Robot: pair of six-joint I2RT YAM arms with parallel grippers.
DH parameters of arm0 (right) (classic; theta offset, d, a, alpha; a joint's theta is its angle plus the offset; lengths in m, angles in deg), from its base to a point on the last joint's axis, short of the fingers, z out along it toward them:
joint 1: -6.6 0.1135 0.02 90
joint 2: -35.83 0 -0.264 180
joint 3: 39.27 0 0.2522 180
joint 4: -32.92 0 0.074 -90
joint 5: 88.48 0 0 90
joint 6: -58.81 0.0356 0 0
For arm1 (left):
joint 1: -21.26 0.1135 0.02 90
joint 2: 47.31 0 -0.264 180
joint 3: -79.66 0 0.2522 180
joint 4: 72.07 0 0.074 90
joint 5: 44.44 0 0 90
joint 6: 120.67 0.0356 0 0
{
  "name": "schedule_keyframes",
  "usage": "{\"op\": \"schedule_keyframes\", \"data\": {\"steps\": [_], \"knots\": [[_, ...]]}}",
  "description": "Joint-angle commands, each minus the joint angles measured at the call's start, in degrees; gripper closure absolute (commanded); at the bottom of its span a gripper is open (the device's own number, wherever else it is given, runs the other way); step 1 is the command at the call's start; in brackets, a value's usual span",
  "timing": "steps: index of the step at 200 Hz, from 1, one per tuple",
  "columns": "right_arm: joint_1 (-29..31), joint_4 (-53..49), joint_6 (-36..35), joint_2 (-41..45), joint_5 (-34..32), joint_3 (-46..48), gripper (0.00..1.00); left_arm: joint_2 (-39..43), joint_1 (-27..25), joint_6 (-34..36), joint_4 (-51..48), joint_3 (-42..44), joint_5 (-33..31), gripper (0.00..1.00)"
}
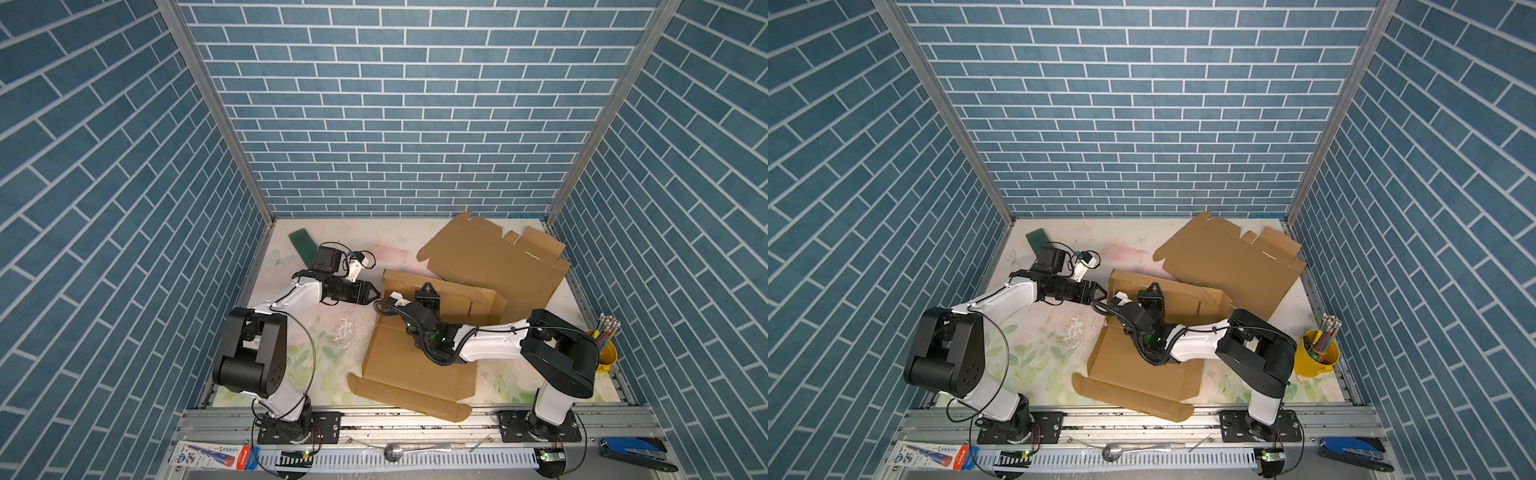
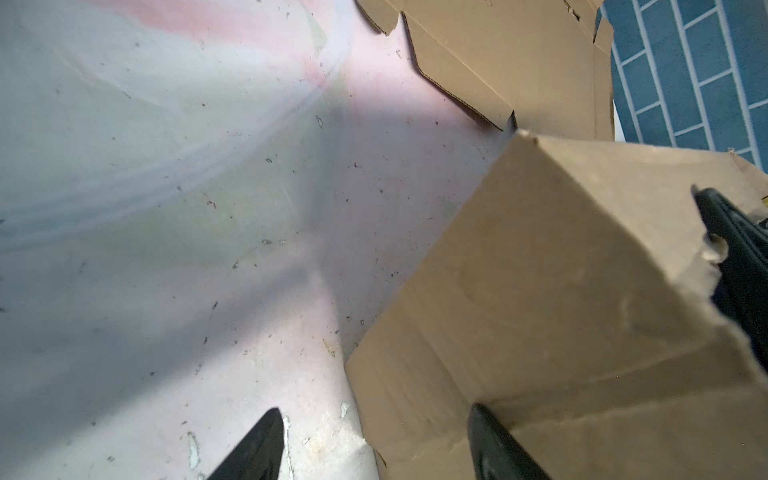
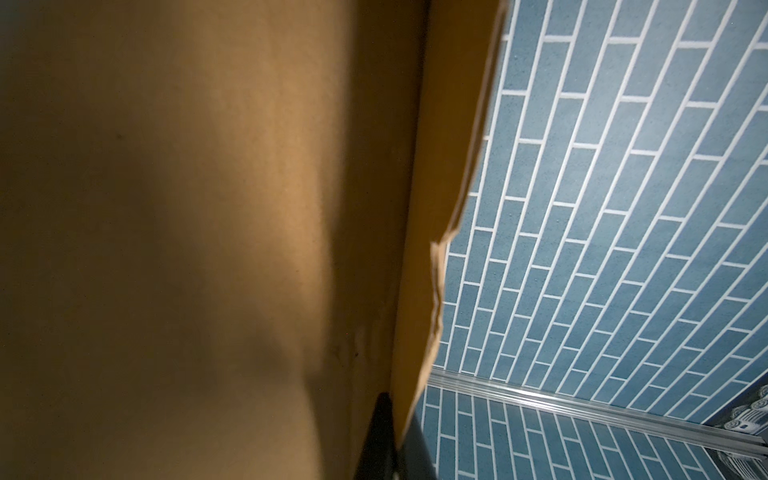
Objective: Fold the paper box
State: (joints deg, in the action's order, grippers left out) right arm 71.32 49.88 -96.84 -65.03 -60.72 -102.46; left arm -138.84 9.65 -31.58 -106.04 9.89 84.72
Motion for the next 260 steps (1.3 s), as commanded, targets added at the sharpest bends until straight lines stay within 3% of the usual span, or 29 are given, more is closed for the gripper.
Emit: {"op": "schedule_keyframes", "data": {"steps": [1,63,101,197,260], "knots": [[-1.2,-8.3,3.7,1.3,5.3,-1.4,1.00,0.7,-0.5,-0.7,-3.2,0.4,4.7,0.28],[-1.9,-9.5,4.4,1.5,6.6,-1.9,1.00,2.0,-0.9,-2.3,2.0,4.2,1.4,0.27],[-1.7,-10.0,4.7,2.3,6.9,-2.1,1.00,1.4,-5.3,-3.1,8.4,3.6,-2.3,0.28],[0.2,-15.7,9.7,7.7,7.9,-2.5,1.00,5.1,-9.9,-0.6,8.7,8.0,-13.4,0.37],[3.3,-10.7,4.4,9.5,5.5,-0.6,1.00,9.5,-9.7,-2.0,10.6,12.2,-14.9,0.36]]}}
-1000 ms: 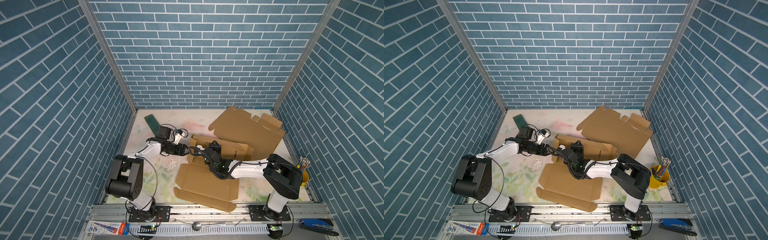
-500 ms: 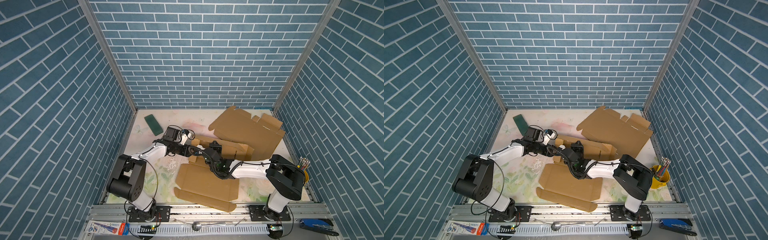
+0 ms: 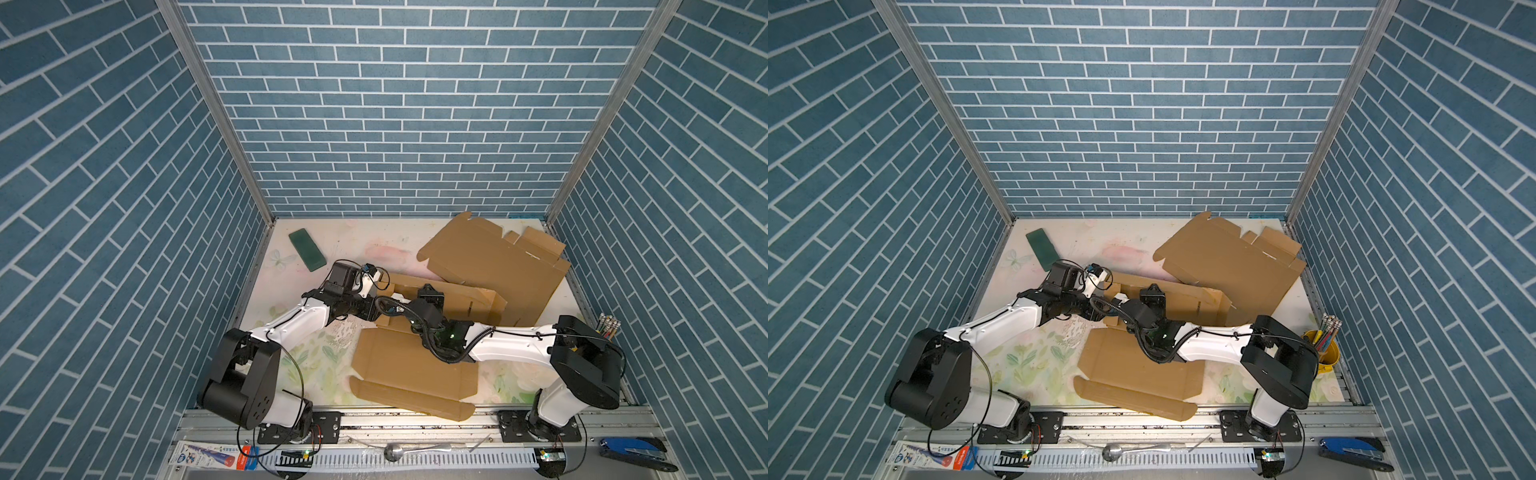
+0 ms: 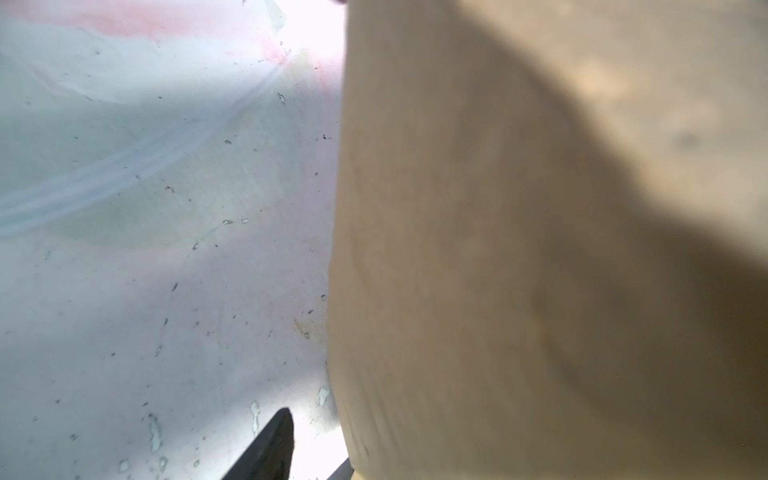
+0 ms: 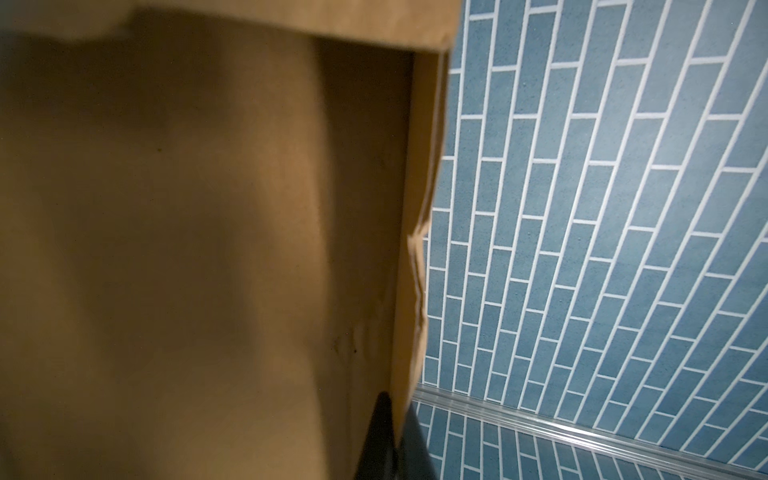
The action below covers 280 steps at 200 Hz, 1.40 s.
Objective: Fold the paper box
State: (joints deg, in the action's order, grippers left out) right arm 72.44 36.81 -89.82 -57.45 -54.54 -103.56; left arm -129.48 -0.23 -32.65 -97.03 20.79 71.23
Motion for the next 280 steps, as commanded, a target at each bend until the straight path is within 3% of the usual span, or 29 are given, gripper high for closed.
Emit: {"op": "schedule_keyframes", "data": {"steps": [1,78,126,186,253,266,280], "knots": [[2.3,2.4,-2.6,2.0,-0.7,0.6,1.00,0.2,0.1,-1.1,1.7,1.4,-1.4,0.36],[7.9,0.8,1.4,1.3,-3.1,5.2,1.00,4.7,-1.2,-5.0,1.4,6.8,-8.3,0.38],[8.0,-0.4,2.8,1.1,-1.8,4.5,1.00,3.9,-6.3,-4.8,11.7,10.5,-14.6,0.45],[7.7,-2.6,6.2,1.4,-0.8,3.8,1.00,2.0,-9.3,-12.4,22.0,14.8,-24.2,0.60],[4.8,-8.6,14.9,3.1,3.5,-0.5,1.00,3.6,-10.0,-10.3,29.6,19.0,-28.0,0.85],[3.8,-10.8,17.4,4.5,5.5,-2.2,0.87,4.4,-10.0,-10.0,31.8,19.8,-29.9,0.89],[1.8,-19.4,24.8,6.9,11.3,-5.3,0.74,5.2,-10.0,-9.6,32.8,20.1,-33.2,0.95]]}}
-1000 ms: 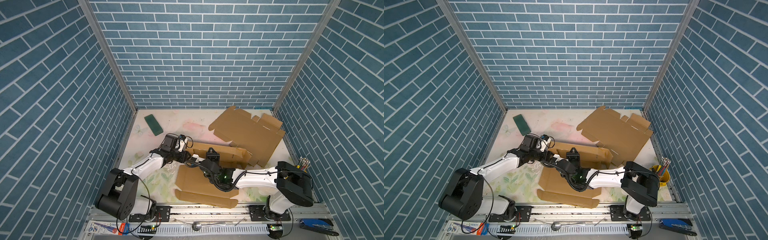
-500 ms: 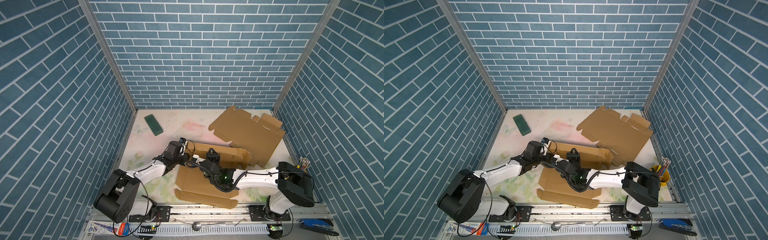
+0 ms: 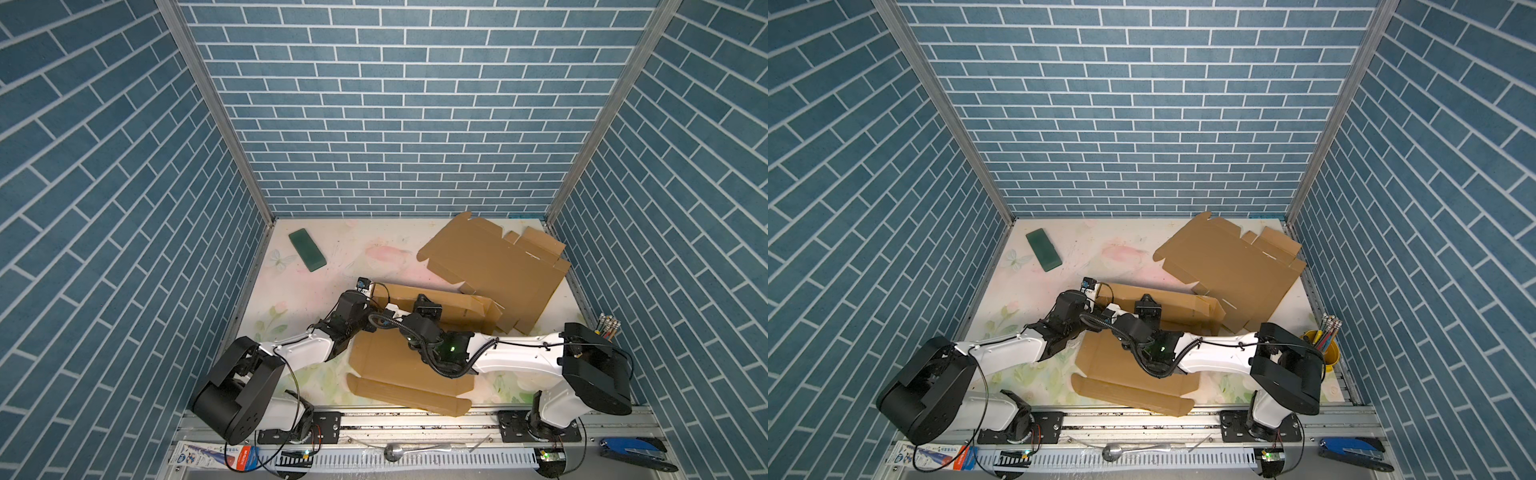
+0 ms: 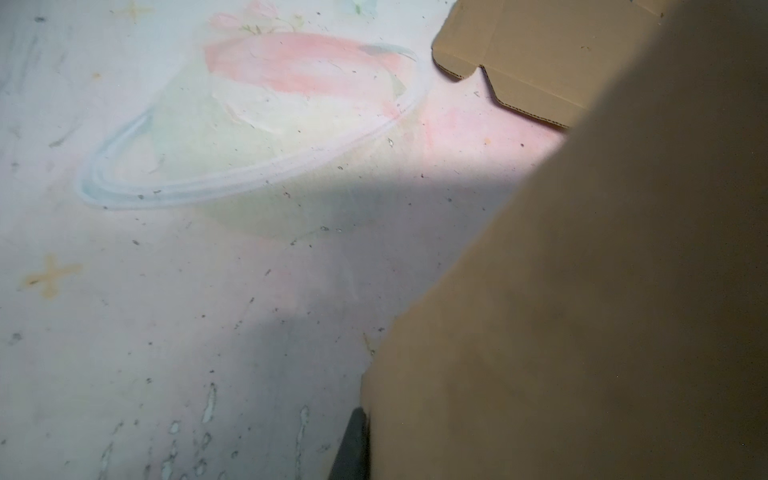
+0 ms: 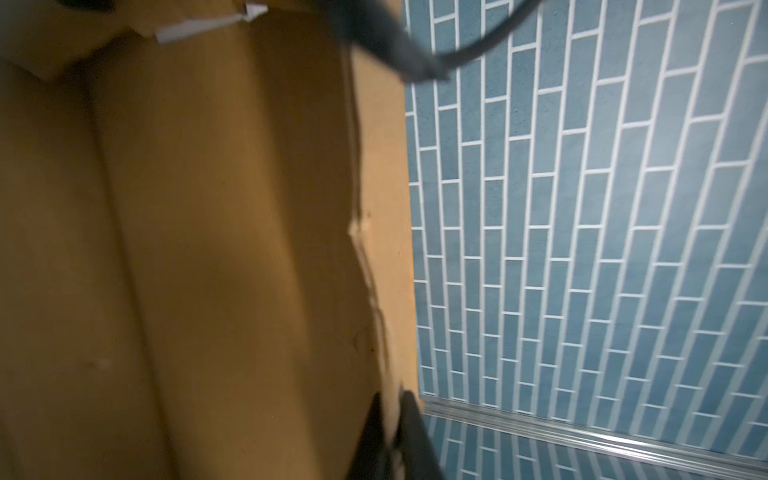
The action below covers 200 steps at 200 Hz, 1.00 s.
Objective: Fold the paper box
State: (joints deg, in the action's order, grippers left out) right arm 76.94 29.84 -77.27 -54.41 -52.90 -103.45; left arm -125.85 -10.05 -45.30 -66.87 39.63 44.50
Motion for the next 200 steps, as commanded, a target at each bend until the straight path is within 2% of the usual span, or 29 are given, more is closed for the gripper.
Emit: {"op": "schedule_keyframes", "data": {"steps": [1,13,26,47,63,93,114,125,148,171,200], "knots": [[-2.9,-13.0,12.8,4.1,10.0,-5.7,0.73,1.6,-0.2,3.0,2.7,1.2,-6.7,0.95],[-5.4,-19.9,19.9,6.5,17.1,-7.9,0.63,2.0,-0.2,3.1,3.1,1.3,-10.0,0.98],[-7.7,-24.8,26.3,9.1,24.5,-9.6,0.56,2.3,-0.2,2.9,4.8,2.3,-12.5,0.98],[-11.1,-29.7,35.5,12.9,35.8,-11.5,0.49,2.6,-0.2,2.0,6.5,4.4,-15.0,0.99],[-14.2,-33.0,43.6,13.9,41.5,-14.0,0.45,2.7,-0.2,1.3,7.9,5.7,-15.3,0.99],[-21.8,-41.9,64.7,12.7,42.9,-21.2,0.45,2.5,-0.2,-1.2,2.7,3.9,-16.6,1.00],[-24.3,-53.9,78.2,11.6,35.4,-27.1,0.47,2.8,-0.2,-5.9,0.2,4.4,-17.8,0.99],[-24.9,-59.4,83.9,11.0,33.7,-29.0,0.48,2.6,-0.2,-7.8,-1.0,4.9,-18.4,0.99],[-25.2,-61.8,89.4,10.5,36.9,-29.3,0.42,2.0,-0.2,-9.1,0.6,6.7,-18.5,0.99],[-26.3,-60.1,89.3,9.1,42.0,-29.8,0.35,1.7,-0.2,-8.5,1.6,7.2,-18.1,0.98],[-28.6,-58.0,88.7,5.7,48.3,-30.8,0.32,1.7,-0.3,-8.1,2.5,7.5,-18.2,0.98]]}}
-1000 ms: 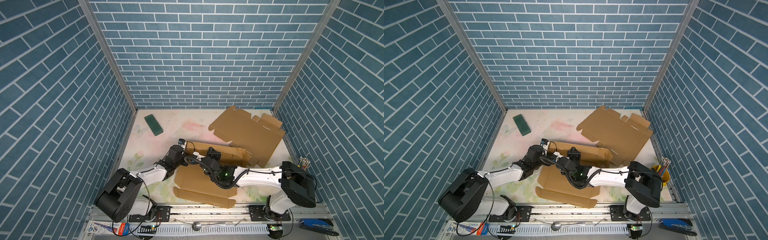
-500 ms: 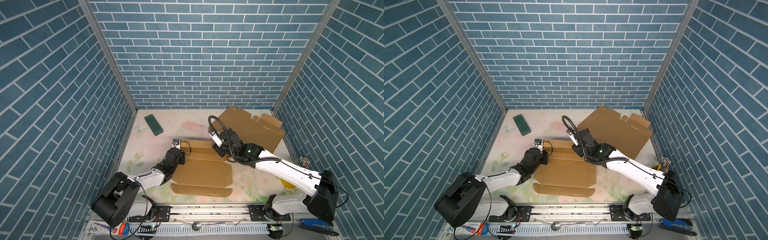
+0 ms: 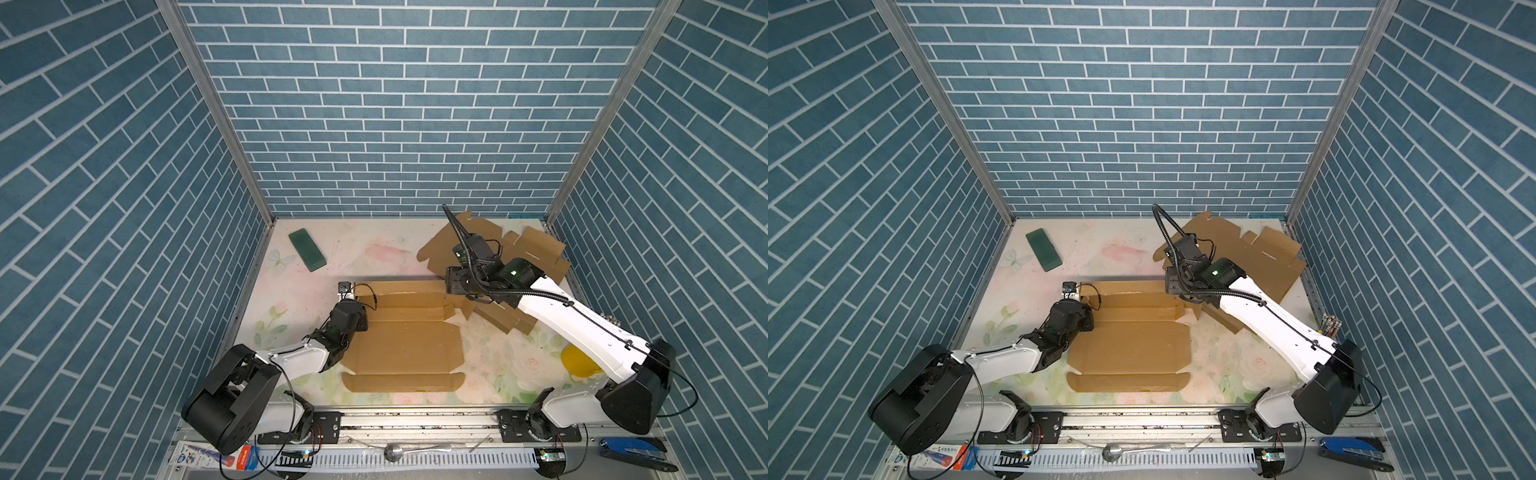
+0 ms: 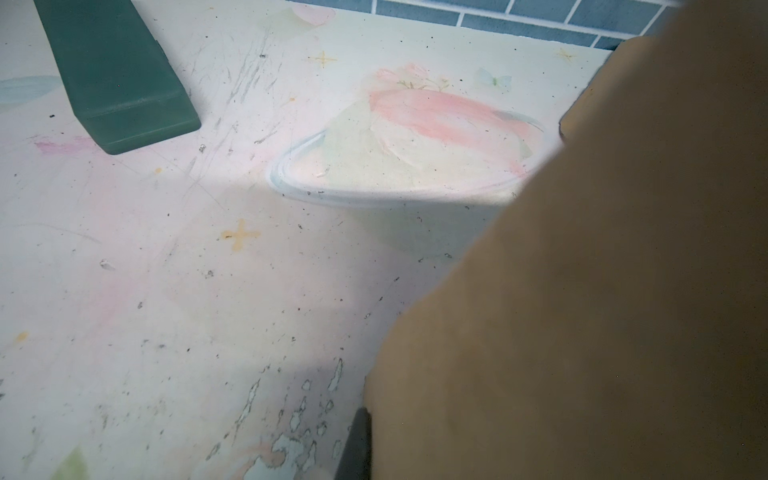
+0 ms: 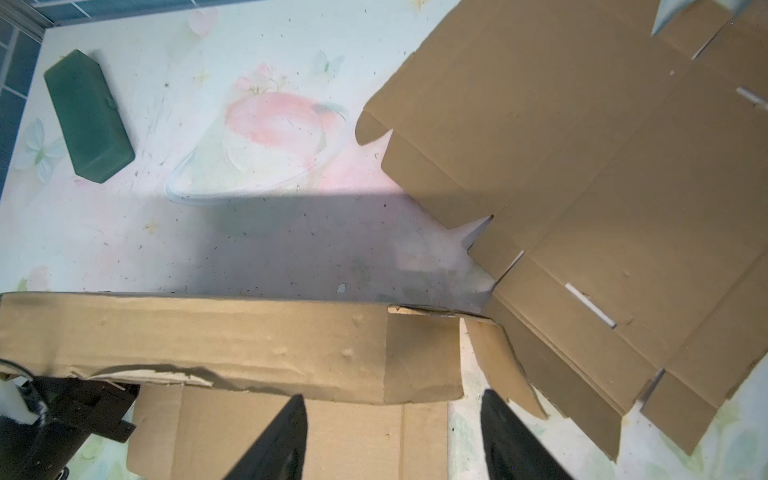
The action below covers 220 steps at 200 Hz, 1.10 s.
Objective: Fold the paper box
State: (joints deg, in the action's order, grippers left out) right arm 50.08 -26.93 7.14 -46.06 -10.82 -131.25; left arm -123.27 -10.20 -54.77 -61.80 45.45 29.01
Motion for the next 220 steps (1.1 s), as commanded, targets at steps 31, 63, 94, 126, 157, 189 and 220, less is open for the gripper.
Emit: {"op": "schedule_keyframes", "data": {"steps": [31,63,94,126,157,189,220], "knots": [[-2.3,2.8,7.2,-5.4,11.3,-0.9,0.31,-1.5,-0.5,1.3,-1.3,2.6,-3.0,0.98],[-2.4,11.4,10.6,-6.7,18.4,2.6,0.40,-2.0,-0.7,1.9,-0.5,2.8,-2.9,0.98],[-3.8,16.0,12.2,-6.8,24.6,5.0,0.63,-2.0,-0.7,2.2,-0.8,2.4,-2.8,0.98],[-6.1,15.9,11.2,-6.2,27.7,6.3,0.60,-1.9,-0.8,2.1,-1.2,2.2,-2.8,0.98],[-11.5,9.2,-2.3,-2.6,35.1,2.7,0.42,-0.4,-0.7,1.8,-3.2,1.7,-2.9,0.99],[-20.5,1.9,-17.1,3.9,29.4,4.0,0.35,-1.2,-0.7,1.9,-3.3,1.6,-2.9,0.99],[-22.9,4.7,-26.0,5.4,23.9,8.9,0.37,-1.4,-0.7,2.1,-3.9,1.1,-2.5,0.99]]}}
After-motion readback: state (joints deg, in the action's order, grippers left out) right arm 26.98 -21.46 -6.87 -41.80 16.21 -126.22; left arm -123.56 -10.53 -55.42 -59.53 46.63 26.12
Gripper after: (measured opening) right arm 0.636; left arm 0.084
